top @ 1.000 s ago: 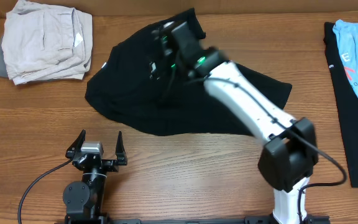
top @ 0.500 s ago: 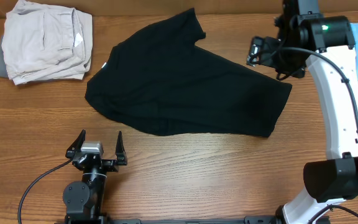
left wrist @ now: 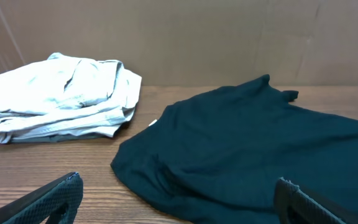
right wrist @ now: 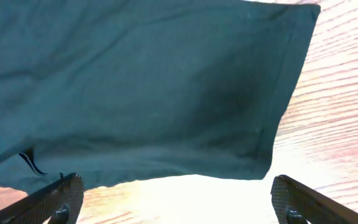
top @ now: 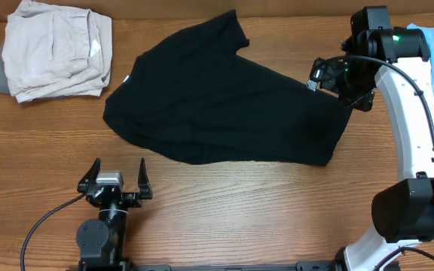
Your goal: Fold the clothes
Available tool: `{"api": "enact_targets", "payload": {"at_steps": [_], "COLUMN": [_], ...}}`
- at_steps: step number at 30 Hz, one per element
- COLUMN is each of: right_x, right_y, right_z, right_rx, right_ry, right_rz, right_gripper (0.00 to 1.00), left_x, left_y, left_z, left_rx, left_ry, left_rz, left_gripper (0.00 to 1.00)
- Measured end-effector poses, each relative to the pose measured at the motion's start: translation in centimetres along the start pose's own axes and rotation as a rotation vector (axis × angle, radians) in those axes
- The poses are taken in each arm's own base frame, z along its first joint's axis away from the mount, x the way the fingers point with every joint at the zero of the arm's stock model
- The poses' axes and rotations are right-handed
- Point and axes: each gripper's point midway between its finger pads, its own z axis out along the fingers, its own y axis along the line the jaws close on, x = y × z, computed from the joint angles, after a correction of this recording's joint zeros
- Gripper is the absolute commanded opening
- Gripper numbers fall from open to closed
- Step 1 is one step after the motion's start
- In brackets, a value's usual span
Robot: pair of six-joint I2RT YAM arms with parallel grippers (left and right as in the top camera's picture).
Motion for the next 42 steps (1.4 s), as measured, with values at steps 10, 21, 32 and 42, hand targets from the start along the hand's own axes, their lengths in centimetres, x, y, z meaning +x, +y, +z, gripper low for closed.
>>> {"api": "enact_targets", "payload": {"at_steps": [10, 21, 32, 42], "right_x": [-0.6, -0.7, -0.7, -0.6], "right_y": [0.3, 0.4, 0.4, 0.4], "right_z": [0.0, 0.0, 0.0, 0.1], "right_rx": [-0.015, -0.016, -0.018, -0.018], "right_ry": [-0.025, -0.026, -0.027, -0.023], "right_rz": [-0.004, -0.003, -0.001, 0.000], "right_gripper": [1.00, 1.00, 1.00, 1.00], "left_x": [0.0, -6.9, -11.9, -15.2], "left_y": [0.1, -4.8, -6.3, -8.1], "left_z": [0.0, -1.7, -1.9, 3.2], "left_rx": [-0.005, 0.301, 0.360, 0.460], "left_ry": [0.000, -0.256, 0.002, 0.216], "left_rz": [0.048, -0.124, -0.146, -0.212], "left_gripper": [1.00, 1.00, 1.00, 1.00]}}
